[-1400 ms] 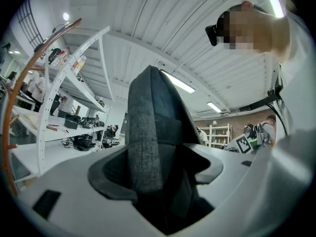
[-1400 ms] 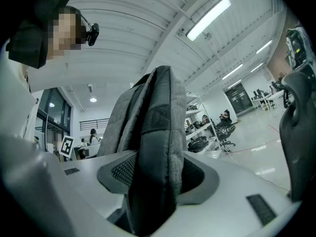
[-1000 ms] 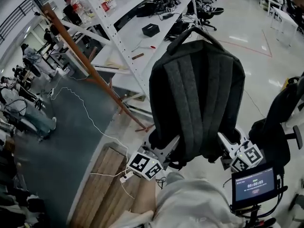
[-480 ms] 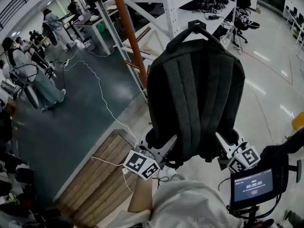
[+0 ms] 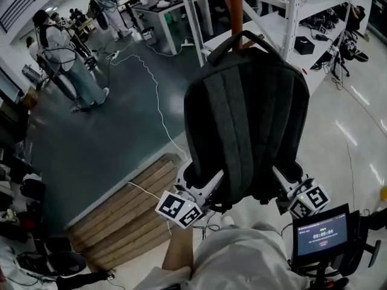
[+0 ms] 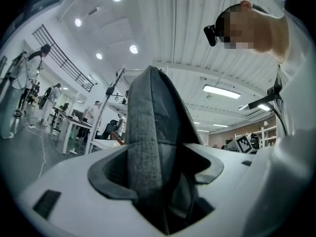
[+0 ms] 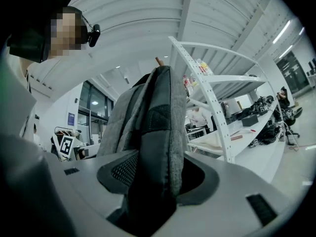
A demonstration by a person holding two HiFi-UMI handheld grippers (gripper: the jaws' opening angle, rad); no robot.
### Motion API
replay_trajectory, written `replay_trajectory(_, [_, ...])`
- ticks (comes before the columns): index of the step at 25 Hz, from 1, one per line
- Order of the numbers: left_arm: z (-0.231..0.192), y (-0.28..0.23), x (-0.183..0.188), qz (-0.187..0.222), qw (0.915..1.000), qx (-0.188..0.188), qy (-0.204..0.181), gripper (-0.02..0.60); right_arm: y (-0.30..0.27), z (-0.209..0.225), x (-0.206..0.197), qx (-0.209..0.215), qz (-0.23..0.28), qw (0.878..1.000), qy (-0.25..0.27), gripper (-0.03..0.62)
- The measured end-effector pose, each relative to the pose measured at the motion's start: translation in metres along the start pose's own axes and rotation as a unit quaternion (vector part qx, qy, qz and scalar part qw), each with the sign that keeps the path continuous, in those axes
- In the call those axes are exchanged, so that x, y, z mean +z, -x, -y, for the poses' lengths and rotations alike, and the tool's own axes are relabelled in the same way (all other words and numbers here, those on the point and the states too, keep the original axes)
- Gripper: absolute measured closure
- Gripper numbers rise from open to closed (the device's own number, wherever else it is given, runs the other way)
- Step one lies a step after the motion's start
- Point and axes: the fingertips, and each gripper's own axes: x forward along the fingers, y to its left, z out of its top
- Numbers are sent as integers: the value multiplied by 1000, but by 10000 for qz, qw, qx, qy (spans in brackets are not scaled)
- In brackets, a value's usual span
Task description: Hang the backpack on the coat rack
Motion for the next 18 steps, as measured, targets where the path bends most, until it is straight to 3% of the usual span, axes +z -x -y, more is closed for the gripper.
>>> replay_trajectory(6, [-19,23,13,92,9989,467,-9,262,-31,-18,4,462,-143,9988,-1,364])
replay_trajectory(11, [-33,-1,27,172,9966,789,-159,262,-61,5,21,815,-124,9966,-13,365])
replay_trajectory(18, [-45,8,60,366,9937,963,-446,264,-85,-11,44,1094,71,9939,90,364])
